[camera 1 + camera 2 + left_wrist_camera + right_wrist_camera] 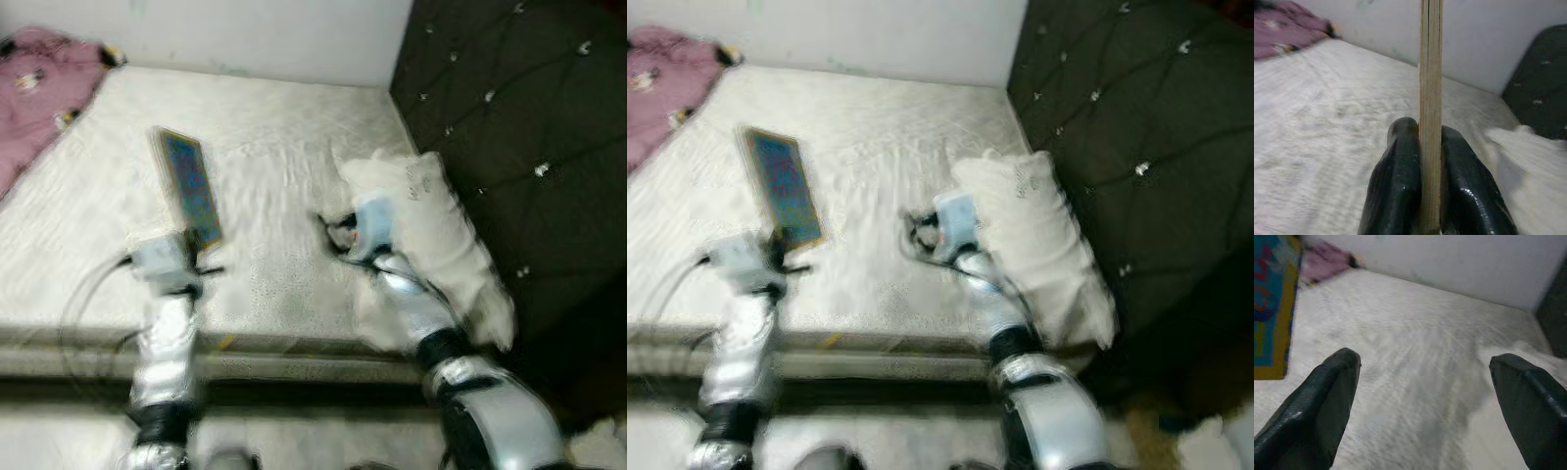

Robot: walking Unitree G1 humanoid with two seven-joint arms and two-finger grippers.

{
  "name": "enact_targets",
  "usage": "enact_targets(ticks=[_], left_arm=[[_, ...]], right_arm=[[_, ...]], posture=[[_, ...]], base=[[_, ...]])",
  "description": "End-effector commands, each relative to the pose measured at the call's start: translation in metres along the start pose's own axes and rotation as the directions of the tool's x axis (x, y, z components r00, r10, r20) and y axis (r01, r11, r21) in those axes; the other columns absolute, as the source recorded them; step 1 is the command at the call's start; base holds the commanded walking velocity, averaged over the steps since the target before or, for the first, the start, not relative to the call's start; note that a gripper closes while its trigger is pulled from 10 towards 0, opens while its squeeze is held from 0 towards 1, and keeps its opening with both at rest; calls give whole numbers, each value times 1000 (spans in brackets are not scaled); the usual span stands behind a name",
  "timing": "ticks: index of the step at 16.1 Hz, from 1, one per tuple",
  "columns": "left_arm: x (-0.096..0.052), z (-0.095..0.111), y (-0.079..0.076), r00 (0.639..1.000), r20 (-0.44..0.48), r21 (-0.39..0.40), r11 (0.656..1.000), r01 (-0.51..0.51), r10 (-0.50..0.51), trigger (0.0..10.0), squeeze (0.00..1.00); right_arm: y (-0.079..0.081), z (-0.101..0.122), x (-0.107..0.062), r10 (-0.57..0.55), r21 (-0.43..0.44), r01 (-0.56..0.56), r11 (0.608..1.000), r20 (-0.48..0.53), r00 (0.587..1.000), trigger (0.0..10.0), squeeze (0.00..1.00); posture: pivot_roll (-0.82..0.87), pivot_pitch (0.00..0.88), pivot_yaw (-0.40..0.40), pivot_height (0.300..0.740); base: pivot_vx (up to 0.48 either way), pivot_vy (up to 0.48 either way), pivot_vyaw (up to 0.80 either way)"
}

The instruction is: Clean up the room

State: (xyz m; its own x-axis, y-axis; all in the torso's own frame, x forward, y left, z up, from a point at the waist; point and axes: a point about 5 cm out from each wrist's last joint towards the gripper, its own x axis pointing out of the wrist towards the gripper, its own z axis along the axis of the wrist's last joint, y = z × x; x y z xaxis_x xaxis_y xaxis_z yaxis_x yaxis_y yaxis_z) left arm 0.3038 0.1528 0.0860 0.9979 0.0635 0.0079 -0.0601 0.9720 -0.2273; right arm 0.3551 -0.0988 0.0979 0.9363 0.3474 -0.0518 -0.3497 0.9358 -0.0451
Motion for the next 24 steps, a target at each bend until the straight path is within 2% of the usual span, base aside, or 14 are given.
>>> enact_targets(ticks=[1, 6, 22, 24], left_arm=[[5, 14, 1, 998, 59, 22, 1000, 12, -13, 10000, 0], [4, 16, -1, 996, 86, 5, 999, 35, -35, 10000, 0], [2, 13, -2, 997, 72, -3, 999, 36, -35, 10000, 0], [3, 13, -2, 997, 71, -3, 999, 35, -35, 10000, 0]], right_arm=[[8, 6, 5, 17, 8, -17, 1000, 19, 1000, 10000, 0], [8, 6, 5, 17, 7, -17, 1000, 19, 1000, 10000, 0], [8, 5, 4, 24, -3, -24, 1000, 17, 1000, 10000, 0], [8, 5, 4, 23, -1, -23, 1000, 17, 1000, 10000, 0]], posture=[[83, 0, -82, 740], [82, 0, -82, 740], [79, 0, -88, 740], [78, 0, -86, 740]], base=[[0, 0, 0], [0, 0, 0], [289, 0, 0], [0, 0, 0]])
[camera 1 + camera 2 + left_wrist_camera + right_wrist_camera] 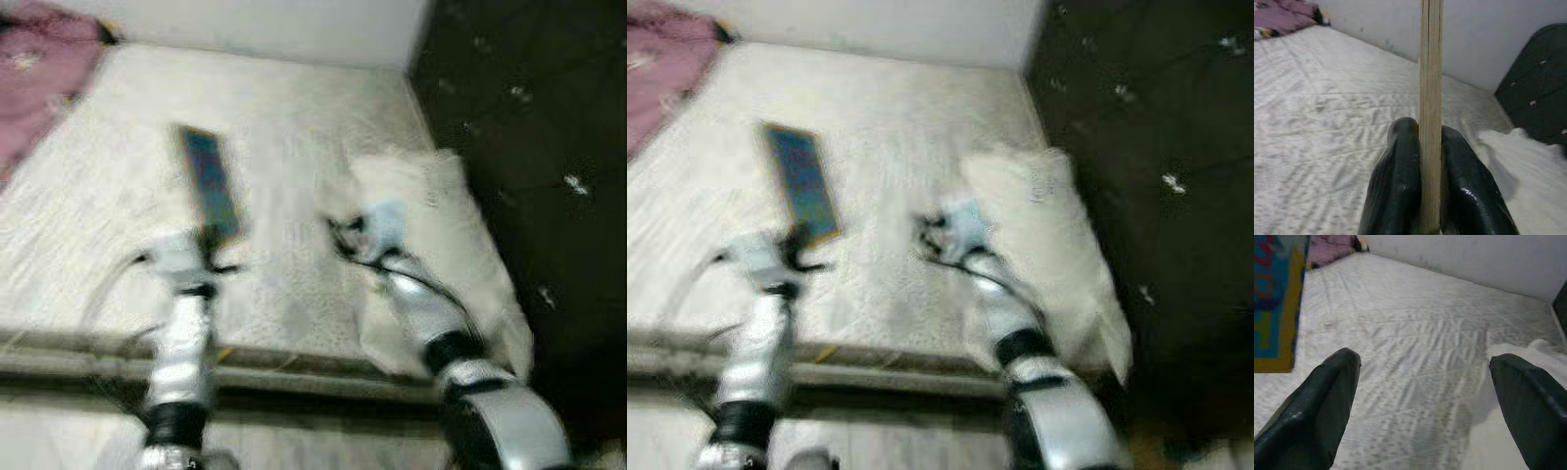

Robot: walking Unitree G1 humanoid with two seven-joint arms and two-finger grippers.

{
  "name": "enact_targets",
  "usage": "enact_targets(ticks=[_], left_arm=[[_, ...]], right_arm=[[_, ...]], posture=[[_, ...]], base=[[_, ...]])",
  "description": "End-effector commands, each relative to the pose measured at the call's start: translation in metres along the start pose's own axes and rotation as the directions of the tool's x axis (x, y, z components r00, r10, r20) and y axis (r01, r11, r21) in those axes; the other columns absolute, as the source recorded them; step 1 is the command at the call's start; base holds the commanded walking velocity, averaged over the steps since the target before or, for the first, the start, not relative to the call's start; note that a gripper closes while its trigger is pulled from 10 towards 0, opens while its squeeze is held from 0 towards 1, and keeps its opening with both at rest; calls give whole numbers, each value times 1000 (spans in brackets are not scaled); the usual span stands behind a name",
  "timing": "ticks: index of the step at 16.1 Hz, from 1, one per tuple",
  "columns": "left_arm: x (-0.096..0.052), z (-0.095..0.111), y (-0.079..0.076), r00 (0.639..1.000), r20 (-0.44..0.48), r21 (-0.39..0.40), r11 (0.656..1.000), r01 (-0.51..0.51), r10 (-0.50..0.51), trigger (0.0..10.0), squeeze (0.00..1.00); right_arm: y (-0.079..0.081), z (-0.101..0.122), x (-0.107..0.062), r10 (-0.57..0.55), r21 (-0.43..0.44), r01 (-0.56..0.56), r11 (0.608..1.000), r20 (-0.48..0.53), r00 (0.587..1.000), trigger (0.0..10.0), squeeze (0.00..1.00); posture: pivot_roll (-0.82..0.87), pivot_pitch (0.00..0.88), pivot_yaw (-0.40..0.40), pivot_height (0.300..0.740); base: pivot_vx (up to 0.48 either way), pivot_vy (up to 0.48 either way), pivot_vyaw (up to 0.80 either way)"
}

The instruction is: Clean up the room

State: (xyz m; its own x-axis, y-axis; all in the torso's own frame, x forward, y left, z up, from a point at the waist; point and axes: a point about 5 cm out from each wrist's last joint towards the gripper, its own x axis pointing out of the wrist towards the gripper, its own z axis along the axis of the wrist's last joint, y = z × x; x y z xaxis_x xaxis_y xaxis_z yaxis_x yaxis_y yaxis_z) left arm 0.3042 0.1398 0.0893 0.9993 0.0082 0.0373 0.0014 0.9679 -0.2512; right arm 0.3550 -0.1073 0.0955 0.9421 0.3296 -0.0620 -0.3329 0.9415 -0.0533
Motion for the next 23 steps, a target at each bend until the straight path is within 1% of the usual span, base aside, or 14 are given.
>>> enact_targets(ticks=[1, 4, 5, 6, 8, 12, 13, 15, 16, 18, 19, 20, 21, 23], left_arm=[[3, 14, 12, 998, 56, 24, 999, -26, 24, 10000, 0], [4, 14, 12, 998, 57, 24, 999, -20, 19, 10000, 0], [4, 15, 10, 998, 62, 11, 1000, -1, 0, 10000, 0], [4, 15, 11, 998, 55, 22, 1000, -10, 9, 10000, 0], [5, 16, 11, 998, 67, 19, 1000, -6, 4, 10000, 0], [5, 15, 12, 998, 56, 28, 999, -17, 16, 10000, 0], [5, 16, 14, 998, 59, 40, 999, -34, 32, 10000, 0], [4, 23, 15, 995, 91, 101, 993, -61, 52, 10000, 0], [2, 28, 15, 992, 105, 109, 991, -75, 64, 10000, 0], [-3, 33, 19, 992, 93, 103, 990, -94, 85, 10000, 0], [-5, 34, 21, 993, 90, 95, 992, -87, 79, 10000, 0], [-11, 33, 24, 994, 87, 77, 994, -80, 73, 10000, 0], [-13, 32, 26, 993, 84, 87, 992, -94, 86, 10000, 0], [-30, 21, 34, 977, 18, 156, 965, -213, 213, 10000, 0]], right_arm=[[16, 8, 7, 41, 6, -41, 999, 29, 999, 10000, 0], [16, 9, 7, 37, 8, -37, 999, 29, 999, 10000, 0], [16, 9, 7, 36, 9, -37, 999, 30, 999, 10000, 0], [16, 9, 8, 36, 10, -36, 999, 30, 999, 10000, 0], [16, 10, 8, 34, 12, -35, 999, 29, 999, 10000, 0], [16, 10, 8, 32, 15, -32, 999, 28, 999, 10000, 0], [15, 9, 8, 25, 18, -25, 1000, 22, 999, 10000, 0], [12, 10, 8, 6, 32, -7, 999, 29, 1000, 10000, 0], [11, 9, 6, -2, 43, 1, 999, 34, 999, 10000, 0], [10, 9, 5, -7, 38, 5, 999, 42, 999, 10000, 0], [9, 10, 4, -14, 43, 12, 999, 44, 999, 10000, 0], [6, 10, 4, -29, 55, 26, 998, 46, 999, 10000, 0], [5, 10, 3, -34, 61, 31, 998, 46, 998, 10000, 0], [5, 7, -1, -34, 130, 27, 991, 50, 998, 10000, 0]], posture=[[78, 0, -86, 740], [79, 0, -85, 740], [79, 0, -85, 740], [79, 0, -84, 740], [81, 0, -84, 740], [81, 0, -82, 740], [79, 0, -77, 740], [79, 0, -69, 740], [86, 0, -66, 740], [96, 0, -61, 740], [102, 0, -64, 740], [115, 0, -68, 740], [117, 0, -67, 740], [121, 0, -58, 740]], base=[[262, 0, 0], [289, 0, 0], [382, 0, 0], [307, 0, 0], [0, 0, 0], [0, 0, 0], [0, 0, -800], [0, 0, -800], [0, 0, 0], [0, 0, 0], [0, 0, 0], [0, 0, 0], [0, 0, 0], [0, 0, 0]])
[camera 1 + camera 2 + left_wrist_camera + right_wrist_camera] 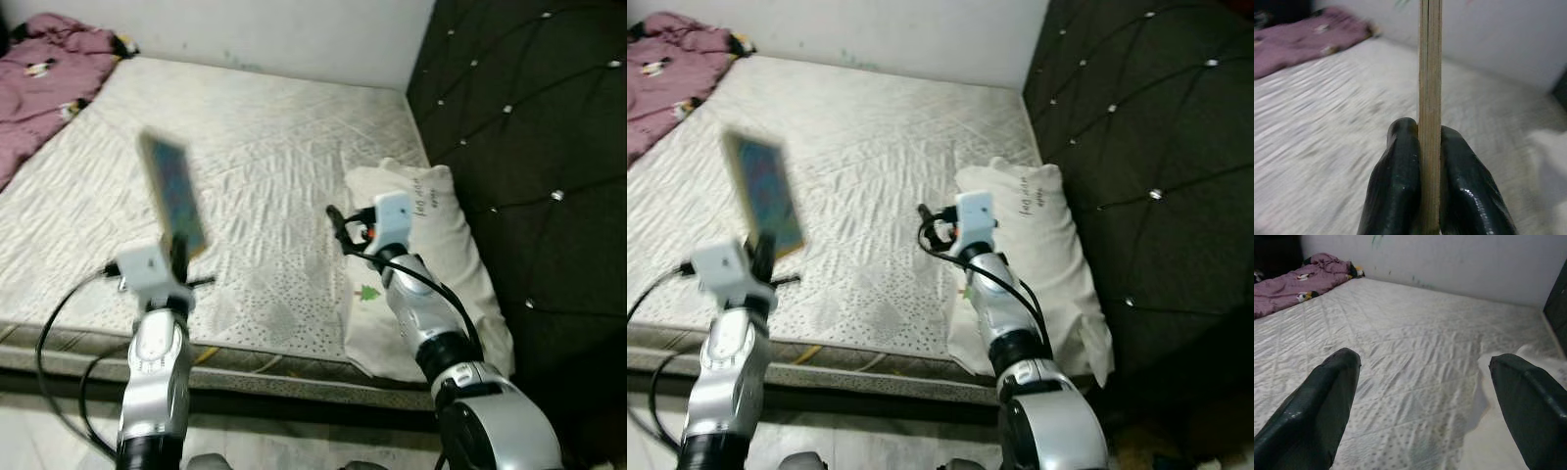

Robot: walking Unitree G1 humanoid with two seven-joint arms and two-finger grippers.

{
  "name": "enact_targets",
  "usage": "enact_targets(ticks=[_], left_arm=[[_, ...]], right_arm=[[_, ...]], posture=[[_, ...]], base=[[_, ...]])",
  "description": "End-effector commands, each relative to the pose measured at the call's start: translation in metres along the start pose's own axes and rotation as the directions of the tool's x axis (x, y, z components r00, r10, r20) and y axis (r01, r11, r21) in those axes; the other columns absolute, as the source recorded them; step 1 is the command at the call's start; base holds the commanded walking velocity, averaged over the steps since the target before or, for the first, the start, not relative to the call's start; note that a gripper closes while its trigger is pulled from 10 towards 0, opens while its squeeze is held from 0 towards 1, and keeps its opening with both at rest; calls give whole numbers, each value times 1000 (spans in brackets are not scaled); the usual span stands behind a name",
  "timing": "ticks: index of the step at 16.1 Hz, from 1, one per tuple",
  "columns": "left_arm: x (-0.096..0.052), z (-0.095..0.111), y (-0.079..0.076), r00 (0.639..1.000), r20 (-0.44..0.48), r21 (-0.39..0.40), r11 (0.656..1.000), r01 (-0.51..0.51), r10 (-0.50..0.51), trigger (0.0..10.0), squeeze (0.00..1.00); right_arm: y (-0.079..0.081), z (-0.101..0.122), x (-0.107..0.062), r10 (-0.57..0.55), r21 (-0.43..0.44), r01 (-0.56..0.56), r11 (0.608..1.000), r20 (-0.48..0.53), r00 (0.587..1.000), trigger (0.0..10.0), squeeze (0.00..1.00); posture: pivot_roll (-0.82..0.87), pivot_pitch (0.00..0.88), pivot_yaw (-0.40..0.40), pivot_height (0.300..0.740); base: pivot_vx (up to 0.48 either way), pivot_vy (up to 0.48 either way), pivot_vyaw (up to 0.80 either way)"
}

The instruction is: Clean up the room

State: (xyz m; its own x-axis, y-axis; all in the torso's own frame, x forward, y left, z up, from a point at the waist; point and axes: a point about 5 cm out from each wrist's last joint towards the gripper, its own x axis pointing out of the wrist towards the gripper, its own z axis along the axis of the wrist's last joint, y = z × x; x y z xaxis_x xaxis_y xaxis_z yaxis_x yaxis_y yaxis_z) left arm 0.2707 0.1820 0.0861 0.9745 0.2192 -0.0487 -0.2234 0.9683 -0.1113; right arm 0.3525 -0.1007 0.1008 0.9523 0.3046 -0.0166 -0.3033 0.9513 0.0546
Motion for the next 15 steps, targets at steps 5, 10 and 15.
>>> enact_targets(ticks=[5, 10, 15], left_arm=[[-10, 11, 6, 995, 54, -12, 997, 80, -80, 10000, 0], [-14, 14, 1, 994, 64, -27, 996, 85, -83, 10000, 0], [-14, 20, -5, 990, 74, -49, 991, 124, -121, 10000, 0]], right_arm=[[1, -4, -10, -19, 47, 19, 999, 9, 1000, 10000, 0], [4, -3, -10, -7, 40, 7, 999, 6, 1000, 10000, 0], [11, 2, -11, 12, 47, -13, 999, 22, 1000, 10000, 0]], posture=[[113, 0, -47, 740], [114, 14, -48, 740], [108, 44, -40, 740]], base=[[0, 0, -640], [0, 0, -800], [0, 0, 0]])
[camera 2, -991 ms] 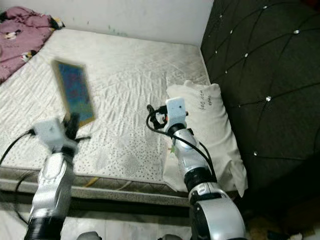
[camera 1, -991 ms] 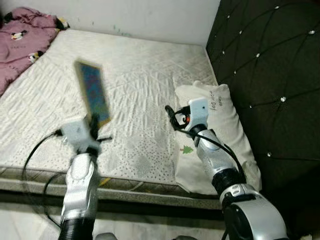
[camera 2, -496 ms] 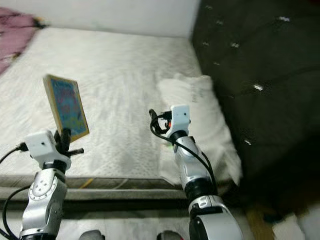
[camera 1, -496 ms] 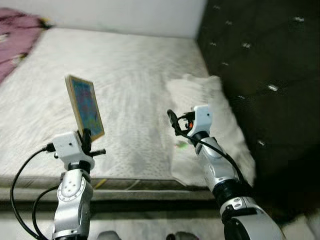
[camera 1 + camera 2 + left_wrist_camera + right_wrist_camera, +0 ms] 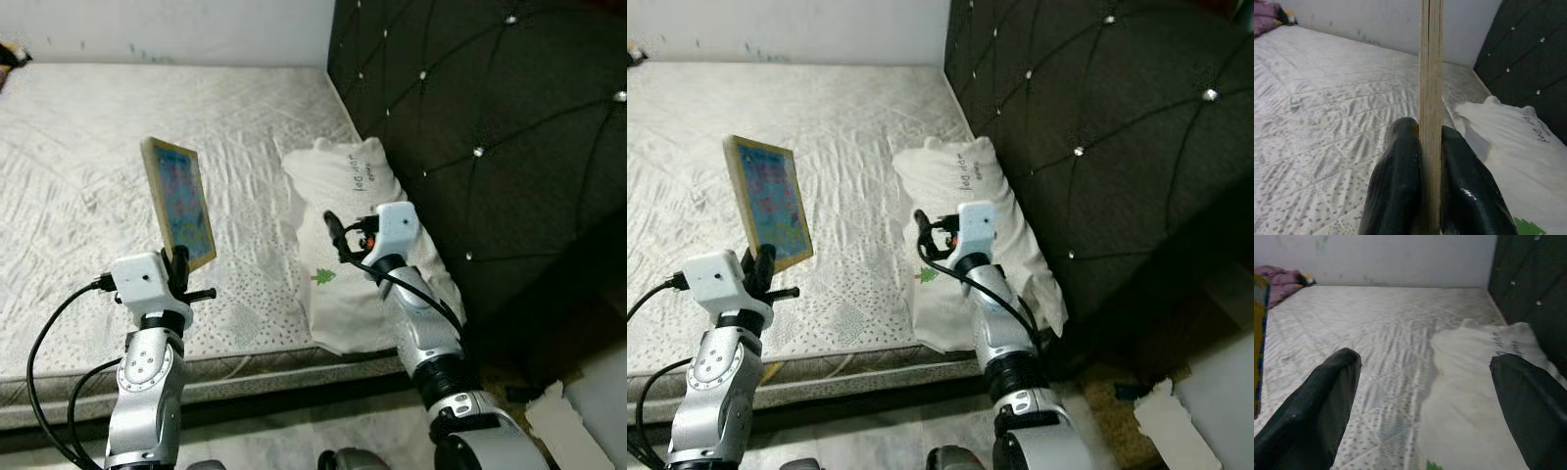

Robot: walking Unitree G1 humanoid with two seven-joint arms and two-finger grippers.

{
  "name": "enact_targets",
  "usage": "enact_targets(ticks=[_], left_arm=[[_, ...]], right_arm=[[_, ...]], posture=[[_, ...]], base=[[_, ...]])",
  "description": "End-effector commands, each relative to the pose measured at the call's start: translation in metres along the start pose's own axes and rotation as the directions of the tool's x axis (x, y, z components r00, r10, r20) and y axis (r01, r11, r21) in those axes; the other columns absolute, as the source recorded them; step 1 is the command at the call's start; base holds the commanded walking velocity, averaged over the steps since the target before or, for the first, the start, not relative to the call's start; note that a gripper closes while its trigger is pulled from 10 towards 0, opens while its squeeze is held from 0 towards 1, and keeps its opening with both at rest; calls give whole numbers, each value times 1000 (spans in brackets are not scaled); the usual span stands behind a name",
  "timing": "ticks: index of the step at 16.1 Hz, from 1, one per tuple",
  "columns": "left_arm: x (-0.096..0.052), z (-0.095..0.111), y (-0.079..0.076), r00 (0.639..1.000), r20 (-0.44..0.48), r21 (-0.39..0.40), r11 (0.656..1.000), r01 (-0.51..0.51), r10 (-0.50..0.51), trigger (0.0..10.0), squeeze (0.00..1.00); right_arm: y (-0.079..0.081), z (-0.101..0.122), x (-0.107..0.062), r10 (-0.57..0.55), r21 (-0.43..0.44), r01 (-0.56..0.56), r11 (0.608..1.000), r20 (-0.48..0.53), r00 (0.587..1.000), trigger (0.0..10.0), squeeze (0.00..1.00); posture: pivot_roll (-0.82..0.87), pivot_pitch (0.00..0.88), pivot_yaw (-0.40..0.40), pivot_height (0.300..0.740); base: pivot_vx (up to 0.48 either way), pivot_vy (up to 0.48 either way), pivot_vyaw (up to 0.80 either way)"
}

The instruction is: Clean up the room

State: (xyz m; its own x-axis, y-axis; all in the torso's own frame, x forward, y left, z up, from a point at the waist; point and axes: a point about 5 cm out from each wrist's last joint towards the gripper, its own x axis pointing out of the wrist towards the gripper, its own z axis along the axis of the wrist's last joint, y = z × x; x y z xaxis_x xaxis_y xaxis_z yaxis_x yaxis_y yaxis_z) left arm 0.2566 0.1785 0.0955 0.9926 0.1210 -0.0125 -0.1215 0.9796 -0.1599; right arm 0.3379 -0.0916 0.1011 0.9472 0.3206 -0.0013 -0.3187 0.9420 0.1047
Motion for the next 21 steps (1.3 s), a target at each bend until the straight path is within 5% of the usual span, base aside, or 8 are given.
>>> enact_targets(ticks=[1, 10, 21], left_arm=[[2, 11, -4, 999, 36, -38, 999, 22, -21, 10000, 0], [3, 13, -7, 999, 46, -48, 998, 31, -29, 10000, 0], [6, 14, -10, 998, 51, -56, 997, 49, -46, 10000, 0]], right_arm=[[0, 4, 0, 2, -4, -2, 1000, 10, 1000, 10000, 0], [6, 6, -1, 45, -35, -45, 998, 2, 999, 10000, 0], [7, 5, 1, 52, -53, -52, 997, -15, 999, 10000, 0]], posture=[[107, 49, -41, 740], [102, 54, -52, 740], [104, 33, -54, 740]], base=[[0, 0, 0], [0, 0, 0], [323, 0, 0]])
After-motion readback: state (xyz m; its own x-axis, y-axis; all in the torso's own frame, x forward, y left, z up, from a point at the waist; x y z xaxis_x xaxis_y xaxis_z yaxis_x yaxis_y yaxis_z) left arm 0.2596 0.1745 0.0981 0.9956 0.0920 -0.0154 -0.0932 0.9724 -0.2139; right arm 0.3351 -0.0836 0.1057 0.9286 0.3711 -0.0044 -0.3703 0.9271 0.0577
